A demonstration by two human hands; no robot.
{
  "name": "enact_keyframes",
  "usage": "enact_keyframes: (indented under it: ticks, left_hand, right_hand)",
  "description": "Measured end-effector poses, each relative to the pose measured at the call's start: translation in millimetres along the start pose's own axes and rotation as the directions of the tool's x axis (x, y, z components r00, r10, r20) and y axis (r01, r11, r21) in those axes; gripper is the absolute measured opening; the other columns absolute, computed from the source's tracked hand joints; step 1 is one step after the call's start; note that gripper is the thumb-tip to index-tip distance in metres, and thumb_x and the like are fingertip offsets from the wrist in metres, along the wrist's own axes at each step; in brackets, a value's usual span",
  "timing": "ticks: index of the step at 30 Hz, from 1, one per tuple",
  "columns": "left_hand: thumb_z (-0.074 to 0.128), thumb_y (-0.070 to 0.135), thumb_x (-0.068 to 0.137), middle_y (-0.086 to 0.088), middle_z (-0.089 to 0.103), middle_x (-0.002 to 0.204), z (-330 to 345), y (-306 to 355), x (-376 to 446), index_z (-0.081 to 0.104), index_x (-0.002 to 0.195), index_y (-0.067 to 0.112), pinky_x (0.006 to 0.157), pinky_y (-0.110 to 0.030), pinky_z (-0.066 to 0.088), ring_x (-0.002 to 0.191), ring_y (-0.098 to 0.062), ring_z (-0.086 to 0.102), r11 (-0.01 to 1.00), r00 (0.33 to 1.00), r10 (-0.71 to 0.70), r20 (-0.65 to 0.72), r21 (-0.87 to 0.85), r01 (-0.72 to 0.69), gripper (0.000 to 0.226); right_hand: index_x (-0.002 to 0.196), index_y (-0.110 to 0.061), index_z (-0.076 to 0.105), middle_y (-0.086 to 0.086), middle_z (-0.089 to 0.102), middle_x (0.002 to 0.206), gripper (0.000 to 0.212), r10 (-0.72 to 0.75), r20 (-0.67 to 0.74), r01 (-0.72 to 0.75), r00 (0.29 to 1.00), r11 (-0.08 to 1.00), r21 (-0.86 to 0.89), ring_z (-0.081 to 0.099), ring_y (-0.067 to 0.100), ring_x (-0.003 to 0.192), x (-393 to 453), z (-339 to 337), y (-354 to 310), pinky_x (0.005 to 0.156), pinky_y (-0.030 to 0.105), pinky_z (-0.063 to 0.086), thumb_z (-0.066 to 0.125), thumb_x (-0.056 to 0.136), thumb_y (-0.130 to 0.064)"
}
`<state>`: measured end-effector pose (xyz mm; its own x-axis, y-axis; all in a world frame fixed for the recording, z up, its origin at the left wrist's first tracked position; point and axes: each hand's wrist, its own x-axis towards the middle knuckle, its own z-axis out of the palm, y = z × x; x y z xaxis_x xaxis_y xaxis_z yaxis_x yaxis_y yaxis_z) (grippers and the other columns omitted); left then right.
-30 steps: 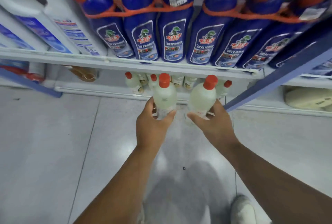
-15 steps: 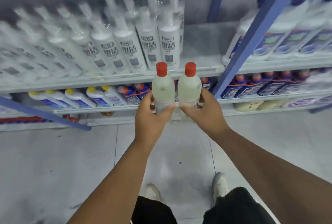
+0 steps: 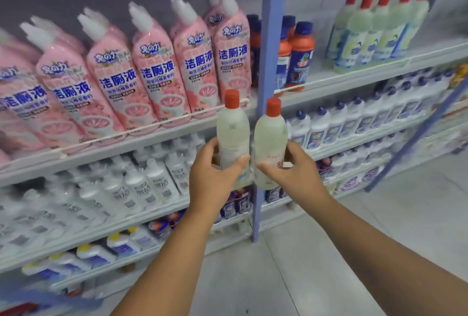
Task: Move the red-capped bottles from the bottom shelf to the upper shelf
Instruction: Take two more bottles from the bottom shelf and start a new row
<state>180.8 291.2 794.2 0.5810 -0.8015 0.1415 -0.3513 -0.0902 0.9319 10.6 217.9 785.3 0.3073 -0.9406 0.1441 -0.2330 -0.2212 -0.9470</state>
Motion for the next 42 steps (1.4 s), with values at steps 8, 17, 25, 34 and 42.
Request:
enact_keyframes:
  ticks: [8, 17, 25, 34, 42]
  left_hand:
    - [0.082, 0.053, 0.071, 0.018, 0.068, 0.115, 88.8, 67.4, 4.0, 0.06, 0.114, 0.051, 0.085, -0.036, 0.059, 0.098, -0.001, 0.066, 0.997, 0.999, 0.035, 0.021, -0.07, -0.033, 0.048]
    - [0.075, 0.064, 0.063, 0.016, 0.072, 0.105, 220.0, 155.3, -2.3, 0.063, 0.118, 0.048, 0.081, -0.04, 0.059, 0.095, -0.01, 0.069, 0.996, 0.999, 0.033, -0.035, -0.087, -0.036, 0.059]
    - [0.075, 0.066, 0.06, 0.017, 0.072, 0.104, 321.7, 206.5, 52.0, 0.065, 0.116, 0.042, 0.075, -0.04, 0.061, 0.086, -0.006, 0.069, 0.994, 0.995, 0.093, -0.019, -0.061, -0.094, 0.062]
    - [0.078, 0.062, 0.068, 0.02, 0.071, 0.097, 442.7, 239.1, 141.9, 0.062, 0.116, 0.049, 0.071, -0.038, 0.061, 0.081, -0.003, 0.068, 0.99, 0.988, 0.139, 0.072, -0.044, -0.136, 0.052]
    - [0.078, 0.058, 0.072, 0.024, 0.069, 0.103, 545.4, 266.5, 178.2, 0.063, 0.12, 0.046, 0.077, -0.031, 0.057, 0.088, 0.004, 0.064, 0.983, 0.98, 0.181, 0.088, -0.008, -0.181, 0.052]
  right_hand:
    - [0.11, -0.041, 0.063, -0.018, 0.07, 0.101, 0.04, -0.042, -0.057, 0.04, 0.998, 0.999, -0.021, 0.064, -0.005, 0.092, 29.1, -117.8, -8.2, 0.072, 0.013, 0.05, 0.085, 0.077, -0.037]
    - [0.114, -0.037, 0.063, -0.019, 0.069, 0.101, 0.044, -0.073, -0.019, 0.071, 0.997, 0.994, -0.085, 0.062, -0.007, 0.092, 70.4, -266.0, 6.2, 0.072, 0.016, 0.048, 0.085, 0.076, -0.045]
    - [0.116, -0.036, 0.065, -0.019, 0.07, 0.1, 0.046, -0.093, -0.09, 0.088, 0.992, 0.994, -0.062, 0.064, -0.005, 0.093, 145.7, -352.7, 27.9, 0.073, 0.015, 0.05, 0.086, 0.076, -0.044]
    - [0.105, -0.039, 0.063, -0.024, 0.07, 0.091, 0.035, -0.078, -0.193, 0.055, 0.978, 0.991, -0.121, 0.063, -0.011, 0.086, 243.6, -438.8, 59.3, 0.067, 0.006, 0.047, 0.086, 0.079, -0.033]
    - [0.108, -0.033, 0.066, -0.015, 0.072, 0.096, 0.035, -0.113, -0.217, 0.093, 0.97, 0.991, -0.098, 0.065, -0.005, 0.087, 324.1, -516.9, 95.8, 0.071, 0.009, 0.05, 0.085, 0.079, -0.034]
